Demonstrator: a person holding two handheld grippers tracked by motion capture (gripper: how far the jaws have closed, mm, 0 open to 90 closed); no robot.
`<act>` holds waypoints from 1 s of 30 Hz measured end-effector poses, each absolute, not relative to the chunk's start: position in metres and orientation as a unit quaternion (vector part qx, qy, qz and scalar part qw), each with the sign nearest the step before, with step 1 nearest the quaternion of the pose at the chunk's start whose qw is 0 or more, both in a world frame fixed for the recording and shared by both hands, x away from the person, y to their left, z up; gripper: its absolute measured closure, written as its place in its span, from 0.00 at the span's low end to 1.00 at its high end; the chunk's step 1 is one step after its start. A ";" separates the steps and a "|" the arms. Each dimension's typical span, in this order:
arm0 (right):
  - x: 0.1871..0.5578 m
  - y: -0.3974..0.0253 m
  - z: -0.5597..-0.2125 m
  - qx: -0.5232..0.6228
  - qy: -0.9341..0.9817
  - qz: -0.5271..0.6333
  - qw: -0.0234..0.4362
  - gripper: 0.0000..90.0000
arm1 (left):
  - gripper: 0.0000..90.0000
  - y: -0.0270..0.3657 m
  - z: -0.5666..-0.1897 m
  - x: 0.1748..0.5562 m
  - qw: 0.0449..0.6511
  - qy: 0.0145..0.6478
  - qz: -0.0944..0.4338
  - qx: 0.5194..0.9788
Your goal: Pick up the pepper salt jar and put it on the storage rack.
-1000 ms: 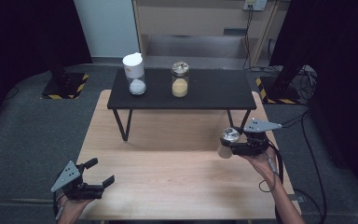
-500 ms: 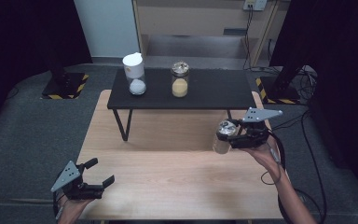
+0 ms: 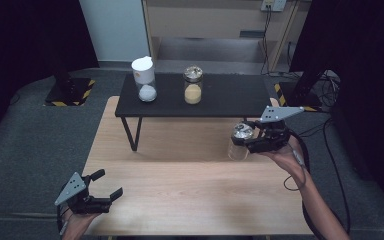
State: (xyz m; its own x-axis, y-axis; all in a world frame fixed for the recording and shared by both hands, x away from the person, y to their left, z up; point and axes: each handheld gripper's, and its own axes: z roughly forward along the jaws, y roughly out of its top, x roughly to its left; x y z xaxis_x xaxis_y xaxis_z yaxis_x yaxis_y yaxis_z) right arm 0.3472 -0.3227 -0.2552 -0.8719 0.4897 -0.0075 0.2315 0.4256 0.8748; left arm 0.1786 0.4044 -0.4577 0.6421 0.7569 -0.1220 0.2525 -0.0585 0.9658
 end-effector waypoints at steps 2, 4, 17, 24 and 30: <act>0.348 -0.322 -0.251 0.213 0.836 0.488 0.132 0.39 | 0.00 0.404 -0.458 0.179 0.582 0.363 0.217 0.695; 0.350 -0.321 -0.247 0.212 0.837 0.487 0.129 0.39 | 0.00 0.404 -0.458 0.179 0.582 0.363 0.217 0.694; 0.361 -0.315 -0.216 0.203 0.839 0.487 0.131 0.39 | 0.00 0.405 -0.458 0.179 0.582 0.364 0.216 0.694; 0.367 -0.311 -0.203 0.204 0.838 0.488 0.132 0.39 | 0.00 0.405 -0.458 0.179 0.583 0.364 0.216 0.693; 0.372 -0.306 -0.193 0.205 0.838 0.486 0.137 0.39 | 0.00 0.405 -0.458 0.179 0.583 0.364 0.217 0.693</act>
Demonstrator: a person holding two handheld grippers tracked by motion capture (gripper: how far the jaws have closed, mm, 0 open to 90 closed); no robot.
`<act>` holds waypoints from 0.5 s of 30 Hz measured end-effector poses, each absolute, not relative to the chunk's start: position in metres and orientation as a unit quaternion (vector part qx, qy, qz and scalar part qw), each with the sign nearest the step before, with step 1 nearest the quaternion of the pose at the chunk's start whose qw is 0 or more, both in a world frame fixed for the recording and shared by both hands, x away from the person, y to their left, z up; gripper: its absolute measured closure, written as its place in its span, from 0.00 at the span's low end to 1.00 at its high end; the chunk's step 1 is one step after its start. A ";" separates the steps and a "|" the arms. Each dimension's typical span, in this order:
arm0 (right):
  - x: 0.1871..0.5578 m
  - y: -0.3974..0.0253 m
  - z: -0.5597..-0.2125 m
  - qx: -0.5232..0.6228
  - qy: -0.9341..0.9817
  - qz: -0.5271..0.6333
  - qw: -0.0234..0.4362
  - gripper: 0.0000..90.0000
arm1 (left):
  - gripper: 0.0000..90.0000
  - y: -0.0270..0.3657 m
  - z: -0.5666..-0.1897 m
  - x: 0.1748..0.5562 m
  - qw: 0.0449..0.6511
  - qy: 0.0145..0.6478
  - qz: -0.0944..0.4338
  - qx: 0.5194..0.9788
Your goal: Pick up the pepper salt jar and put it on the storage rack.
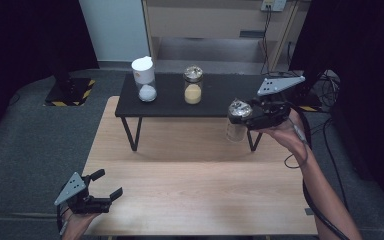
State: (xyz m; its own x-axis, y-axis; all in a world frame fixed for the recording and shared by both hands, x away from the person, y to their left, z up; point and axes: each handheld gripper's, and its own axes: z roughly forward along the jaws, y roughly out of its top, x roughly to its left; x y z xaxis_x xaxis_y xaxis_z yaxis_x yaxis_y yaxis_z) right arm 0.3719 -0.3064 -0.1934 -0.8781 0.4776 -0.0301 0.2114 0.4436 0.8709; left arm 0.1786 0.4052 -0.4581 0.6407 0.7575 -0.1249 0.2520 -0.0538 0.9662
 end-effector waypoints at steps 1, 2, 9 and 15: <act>0.372 -0.305 -0.192 0.206 0.839 0.485 0.138 0.39 | 0.00 0.405 -0.458 0.179 0.584 0.364 0.216 0.693; 0.373 -0.304 -0.190 0.206 0.839 0.484 0.139 0.39 | 0.00 0.405 -0.458 0.179 0.583 0.364 0.216 0.693; 0.381 -0.300 -0.181 0.216 0.835 0.486 0.144 0.39 | 0.00 0.406 -0.458 0.179 0.584 0.364 0.217 0.693; 0.388 -0.297 -0.175 0.230 0.829 0.487 0.152 0.39 | 0.00 0.406 -0.458 0.179 0.583 0.365 0.217 0.692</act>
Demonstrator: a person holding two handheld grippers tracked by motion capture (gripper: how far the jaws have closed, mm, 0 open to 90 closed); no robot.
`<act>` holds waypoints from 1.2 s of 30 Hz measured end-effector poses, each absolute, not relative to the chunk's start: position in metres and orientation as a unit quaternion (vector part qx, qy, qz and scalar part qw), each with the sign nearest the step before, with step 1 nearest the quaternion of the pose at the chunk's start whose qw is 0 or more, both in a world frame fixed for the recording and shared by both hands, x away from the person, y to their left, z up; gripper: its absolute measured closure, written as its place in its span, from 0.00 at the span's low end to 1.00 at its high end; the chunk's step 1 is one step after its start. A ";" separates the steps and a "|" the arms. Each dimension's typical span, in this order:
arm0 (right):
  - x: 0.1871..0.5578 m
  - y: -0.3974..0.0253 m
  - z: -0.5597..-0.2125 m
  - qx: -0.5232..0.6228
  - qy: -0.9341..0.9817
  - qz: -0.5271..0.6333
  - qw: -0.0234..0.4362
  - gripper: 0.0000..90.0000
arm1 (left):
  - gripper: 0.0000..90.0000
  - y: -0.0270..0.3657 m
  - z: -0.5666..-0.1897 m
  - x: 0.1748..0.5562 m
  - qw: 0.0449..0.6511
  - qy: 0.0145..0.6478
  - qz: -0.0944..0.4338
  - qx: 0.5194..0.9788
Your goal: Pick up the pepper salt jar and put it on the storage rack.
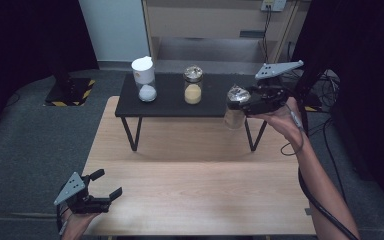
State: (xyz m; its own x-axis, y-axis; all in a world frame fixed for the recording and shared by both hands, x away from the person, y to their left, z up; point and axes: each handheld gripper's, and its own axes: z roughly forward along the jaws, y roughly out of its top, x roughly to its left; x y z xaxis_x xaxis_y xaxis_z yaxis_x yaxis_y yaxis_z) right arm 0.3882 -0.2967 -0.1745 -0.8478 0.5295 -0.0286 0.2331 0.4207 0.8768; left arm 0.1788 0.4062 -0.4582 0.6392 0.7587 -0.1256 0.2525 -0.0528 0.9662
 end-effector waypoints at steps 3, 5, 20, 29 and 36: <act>0.392 -0.294 -0.172 0.239 0.826 0.485 0.159 0.39 | 0.00 0.407 -0.458 0.179 0.583 0.365 0.217 0.692; 0.395 -0.293 -0.171 0.246 0.824 0.484 0.163 0.39 | 0.00 0.407 -0.458 0.179 0.584 0.366 0.217 0.692; 0.410 -0.273 -0.172 0.307 0.803 0.470 0.200 0.39 | 0.00 0.408 -0.458 0.178 0.584 0.367 0.218 0.690; 0.415 -0.265 -0.178 0.341 0.786 0.463 0.228 0.39 | 0.00 0.408 -0.458 0.178 0.584 0.367 0.219 0.690; 0.419 -0.259 -0.185 0.364 0.774 0.457 0.245 0.39 | 0.00 0.409 -0.458 0.177 0.584 0.367 0.219 0.690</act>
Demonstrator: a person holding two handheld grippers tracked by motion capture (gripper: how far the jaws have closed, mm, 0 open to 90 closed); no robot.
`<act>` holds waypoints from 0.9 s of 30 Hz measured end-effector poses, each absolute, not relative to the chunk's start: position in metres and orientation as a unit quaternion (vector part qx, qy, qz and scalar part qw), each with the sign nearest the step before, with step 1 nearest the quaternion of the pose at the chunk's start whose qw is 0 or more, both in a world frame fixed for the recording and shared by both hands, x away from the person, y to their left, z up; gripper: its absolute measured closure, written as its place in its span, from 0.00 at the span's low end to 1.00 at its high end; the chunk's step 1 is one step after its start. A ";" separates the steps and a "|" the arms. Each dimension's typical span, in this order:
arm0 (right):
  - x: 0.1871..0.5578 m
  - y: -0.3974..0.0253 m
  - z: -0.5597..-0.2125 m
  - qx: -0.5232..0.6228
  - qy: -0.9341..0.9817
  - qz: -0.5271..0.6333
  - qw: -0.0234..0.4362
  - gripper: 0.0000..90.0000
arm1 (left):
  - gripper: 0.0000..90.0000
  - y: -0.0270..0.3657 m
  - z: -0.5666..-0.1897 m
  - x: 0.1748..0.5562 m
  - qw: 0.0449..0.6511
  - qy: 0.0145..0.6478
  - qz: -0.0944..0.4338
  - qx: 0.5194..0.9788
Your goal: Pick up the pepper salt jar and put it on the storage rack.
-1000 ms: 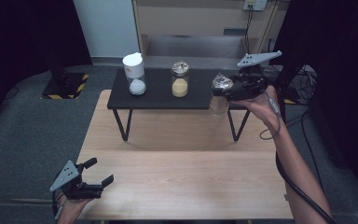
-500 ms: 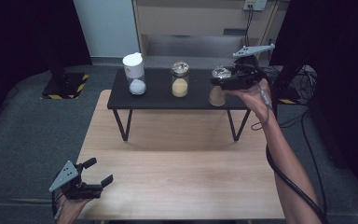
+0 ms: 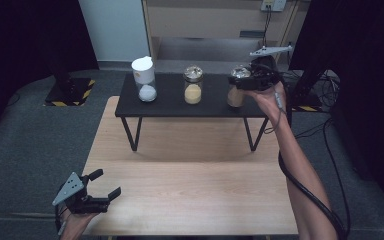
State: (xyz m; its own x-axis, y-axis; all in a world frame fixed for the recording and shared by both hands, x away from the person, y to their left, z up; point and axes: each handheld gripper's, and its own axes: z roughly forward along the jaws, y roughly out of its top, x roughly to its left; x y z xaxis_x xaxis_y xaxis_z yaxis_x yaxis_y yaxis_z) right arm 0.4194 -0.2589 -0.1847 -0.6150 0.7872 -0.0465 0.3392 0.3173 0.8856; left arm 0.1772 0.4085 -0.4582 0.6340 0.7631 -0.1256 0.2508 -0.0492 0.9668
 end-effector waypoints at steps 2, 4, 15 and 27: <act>0.422 -0.257 -0.186 0.368 0.772 0.455 0.248 0.39 | 0.00 0.409 -0.458 0.177 0.584 0.367 0.220 0.690; 0.424 -0.255 -0.188 0.376 0.769 0.453 0.250 0.39 | 0.00 0.409 -0.458 0.177 0.583 0.367 0.220 0.690; 0.433 -0.254 -0.197 0.392 0.762 0.451 0.250 0.39 | 0.00 0.409 -0.458 0.177 0.583 0.367 0.221 0.691; 0.437 -0.259 -0.202 0.402 0.755 0.457 0.242 0.39 | 0.00 0.408 -0.457 0.177 0.581 0.366 0.221 0.692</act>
